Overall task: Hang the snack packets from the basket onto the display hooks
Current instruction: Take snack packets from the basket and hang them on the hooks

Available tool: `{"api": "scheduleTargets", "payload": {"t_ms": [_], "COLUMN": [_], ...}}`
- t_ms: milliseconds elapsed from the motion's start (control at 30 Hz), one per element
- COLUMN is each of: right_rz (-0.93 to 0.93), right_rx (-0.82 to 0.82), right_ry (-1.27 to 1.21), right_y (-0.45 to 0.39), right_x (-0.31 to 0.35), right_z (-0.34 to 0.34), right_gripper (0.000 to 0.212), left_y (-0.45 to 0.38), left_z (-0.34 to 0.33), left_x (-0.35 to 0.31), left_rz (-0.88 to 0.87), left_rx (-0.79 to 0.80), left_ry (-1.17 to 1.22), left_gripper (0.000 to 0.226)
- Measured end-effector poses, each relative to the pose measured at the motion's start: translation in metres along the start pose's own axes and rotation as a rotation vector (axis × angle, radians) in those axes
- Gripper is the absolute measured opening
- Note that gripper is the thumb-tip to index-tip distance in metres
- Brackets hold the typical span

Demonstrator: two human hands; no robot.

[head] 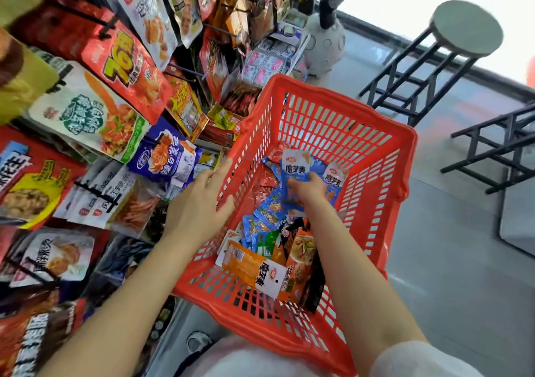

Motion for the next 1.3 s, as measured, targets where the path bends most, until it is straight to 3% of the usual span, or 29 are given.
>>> {"api": "scheduleTargets", "payload": {"t_ms": [500, 633, 733, 933, 1067, 1167, 1300], "right_rz": [0.069, 0.078, 0.077, 0.170, 0.219, 0.150, 0.034], "right_rx": [0.108, 0.168, 0.170, 0.091, -0.038, -0.098, -0.042], "right_ry": [0.000, -0.029, -0.053, -0.085, 0.084, 0.428, 0.581], "right_y": [-0.006, -0.005, -0.003, 0.000, -0.025, -0.044, -0.059], "right_x": [-0.005, -0.004, -0.007, 0.015, 0.033, 0.033, 0.008], "right_z": [-0.049, -0.063, -0.068, -0.035, 0.011, 0.026, 0.015], "right_gripper": [0.056, 0.063, 0.052, 0.072, 0.081, 0.062, 0.088], "left_y": [-0.002, -0.001, -0.002, -0.004, -0.018, -0.027, -0.029], "left_z": [-0.003, -0.003, -0.004, 0.001, 0.017, 0.014, 0.007], "left_x": [0.004, 0.005, 0.006, 0.002, -0.012, -0.016, -0.012], "left_rz": [-0.006, -0.017, -0.023, -0.033, -0.050, -0.057, -0.059], "left_rx": [-0.004, -0.016, -0.021, -0.005, -0.060, -0.027, -0.007], "left_ry": [0.004, 0.008, 0.011, 0.018, 0.020, -0.043, -0.077], "left_gripper": [0.070, 0.070, 0.070, 0.066, 0.063, 0.078, 0.086]}}
Point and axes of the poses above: each hand's wrist, its own y-axis away from the middle knuckle, its own z-axis out of the back of the hand, x = y × z, the point moved 6 cm from there along -y, towards the middle knuckle, and after that the axes turned 10 degrees about x, right-handed, at the moved point
